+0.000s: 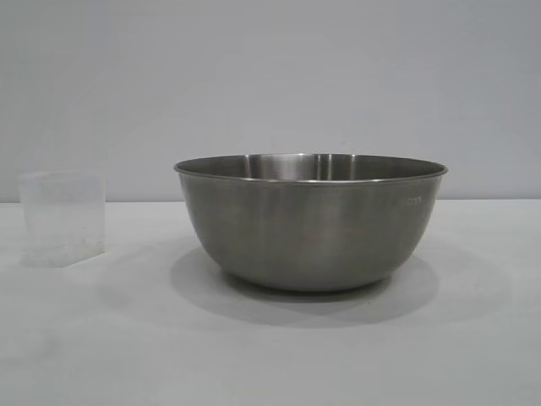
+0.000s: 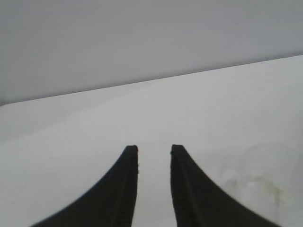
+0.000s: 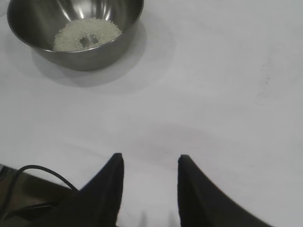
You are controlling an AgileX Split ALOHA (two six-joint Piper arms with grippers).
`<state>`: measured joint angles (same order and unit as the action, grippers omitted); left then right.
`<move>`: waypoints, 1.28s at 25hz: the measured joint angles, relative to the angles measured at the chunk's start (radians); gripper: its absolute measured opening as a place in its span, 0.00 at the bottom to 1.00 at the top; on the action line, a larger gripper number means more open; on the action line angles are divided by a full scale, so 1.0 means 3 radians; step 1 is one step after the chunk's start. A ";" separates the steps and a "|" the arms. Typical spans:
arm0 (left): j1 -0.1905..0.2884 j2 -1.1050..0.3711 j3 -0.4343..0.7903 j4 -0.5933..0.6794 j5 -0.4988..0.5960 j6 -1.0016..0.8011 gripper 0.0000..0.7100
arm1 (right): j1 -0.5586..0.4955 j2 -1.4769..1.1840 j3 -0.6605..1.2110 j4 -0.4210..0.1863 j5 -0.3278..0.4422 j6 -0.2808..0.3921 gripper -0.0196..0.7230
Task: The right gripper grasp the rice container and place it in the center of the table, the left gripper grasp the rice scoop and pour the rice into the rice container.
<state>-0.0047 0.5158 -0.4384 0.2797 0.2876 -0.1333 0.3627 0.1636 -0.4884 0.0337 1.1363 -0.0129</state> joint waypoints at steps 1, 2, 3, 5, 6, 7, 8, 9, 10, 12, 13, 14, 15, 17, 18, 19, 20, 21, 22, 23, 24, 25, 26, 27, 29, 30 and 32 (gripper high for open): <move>-0.0007 -0.0231 -0.0065 -0.0031 0.0270 0.0013 0.19 | 0.0000 0.0000 0.0000 0.0000 0.0000 0.0000 0.37; -0.0011 -0.0403 -0.0145 -0.0069 0.0557 0.0027 0.19 | 0.0000 0.0000 0.0000 0.0000 0.0000 0.0000 0.37; -0.0011 -0.0584 -0.0225 -0.0112 0.0819 0.0059 0.19 | 0.0000 0.0000 0.0000 0.0000 0.0000 0.0000 0.37; -0.0011 -0.0848 -0.0366 -0.0250 0.1278 0.0151 0.19 | 0.0000 0.0000 0.0000 0.0000 0.0000 0.0000 0.37; -0.0011 -0.0959 -0.0427 -0.0303 0.1529 0.0191 0.19 | 0.0000 0.0000 0.0000 0.0000 0.0000 0.0000 0.37; -0.0011 -0.1052 -0.0469 -0.0333 0.1783 0.0221 0.19 | 0.0000 0.0000 0.0000 0.0000 0.0000 0.0000 0.37; -0.0014 -0.1136 -0.0487 -0.0359 0.1983 0.0231 0.19 | 0.0000 0.0000 0.0000 0.0000 0.0000 0.0000 0.37; -0.0014 -0.1209 -0.0495 -0.0364 0.2187 0.0244 0.19 | 0.0000 0.0000 0.0000 0.0000 0.0000 0.0000 0.37; -0.0014 -0.1303 -0.0499 -0.0380 0.2341 0.0257 0.19 | 0.0000 0.0000 0.0000 0.0000 0.0000 0.0000 0.37; -0.0014 -0.1488 -0.0502 -0.0472 0.2523 0.0263 0.19 | 0.0000 0.0000 0.0000 0.0000 0.0000 0.0000 0.37; -0.0014 -0.1584 -0.0507 -0.0527 0.2591 0.0271 0.19 | 0.0000 0.0000 0.0000 0.0000 0.0000 0.0000 0.37; -0.0014 -0.1670 -0.0507 -0.0557 0.2654 0.0286 0.19 | 0.0000 0.0000 0.0000 0.0000 0.0000 0.0000 0.37; -0.0014 -0.1734 -0.0507 -0.0581 0.2735 0.0291 0.19 | 0.0000 0.0000 0.0000 0.0000 0.0000 0.0000 0.37; -0.0014 -0.1777 -0.0500 -0.0615 0.2852 0.0299 0.19 | 0.0000 0.0000 0.0000 0.0000 0.0000 0.0000 0.37; -0.0014 -0.1782 -0.0484 -0.0618 0.2901 0.0299 0.19 | 0.0000 0.0000 0.0000 0.0000 0.0000 0.0000 0.37; -0.0014 -0.1782 -0.0469 -0.0620 0.2924 0.0302 0.19 | 0.0000 0.0000 0.0000 0.0000 -0.0005 0.0000 0.37; -0.0014 -0.1782 -0.0440 -0.0625 0.2934 0.0302 0.19 | 0.0000 0.0000 0.0000 0.0000 -0.0005 0.0000 0.37; -0.0014 -0.1782 -0.0398 -0.0635 0.2934 0.0302 0.19 | 0.0000 0.0000 0.0000 0.0000 -0.0005 0.0000 0.37; -0.0014 -0.1782 -0.0350 -0.0644 0.2925 0.0307 0.19 | 0.0000 0.0000 0.0000 0.0000 -0.0005 0.0000 0.37; -0.0014 -0.1782 -0.0275 -0.0683 0.2895 0.0307 0.19 | 0.0000 0.0000 0.0000 0.0000 -0.0005 0.0000 0.37; -0.0014 -0.1782 -0.0208 -0.0730 0.2870 0.0334 0.19 | 0.0000 0.0000 0.0000 0.0000 -0.0005 0.0000 0.37; -0.0014 -0.1782 -0.0180 -0.0772 0.2857 0.0373 0.19 | 0.0000 0.0000 0.0000 0.0000 -0.0005 0.0000 0.37; -0.0014 -0.1782 -0.0165 -0.0810 0.2851 0.0388 0.19 | 0.0000 0.0000 0.0000 0.0000 -0.0005 0.0000 0.37; -0.0014 -0.1782 -0.0163 -0.0812 0.2843 0.0404 0.19 | 0.0000 0.0000 0.0000 0.0000 -0.0005 0.0000 0.37; -0.0014 -0.1782 -0.0150 -0.0812 0.2823 0.0420 0.19 | 0.0000 0.0000 0.0000 0.0000 -0.0005 0.0000 0.37; -0.0014 -0.1782 -0.0150 -0.0812 0.2823 0.0425 0.19 | 0.0000 0.0000 0.0000 0.0000 -0.0005 0.0000 0.37; -0.0014 -0.1782 -0.0150 -0.0817 0.2816 0.0434 0.19 | 0.0000 0.0000 0.0000 0.0000 -0.0005 0.0000 0.37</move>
<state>-0.0090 -0.0188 -0.4833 0.0347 1.1325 -0.0030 0.3627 0.1636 -0.4884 0.0337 1.1348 -0.0129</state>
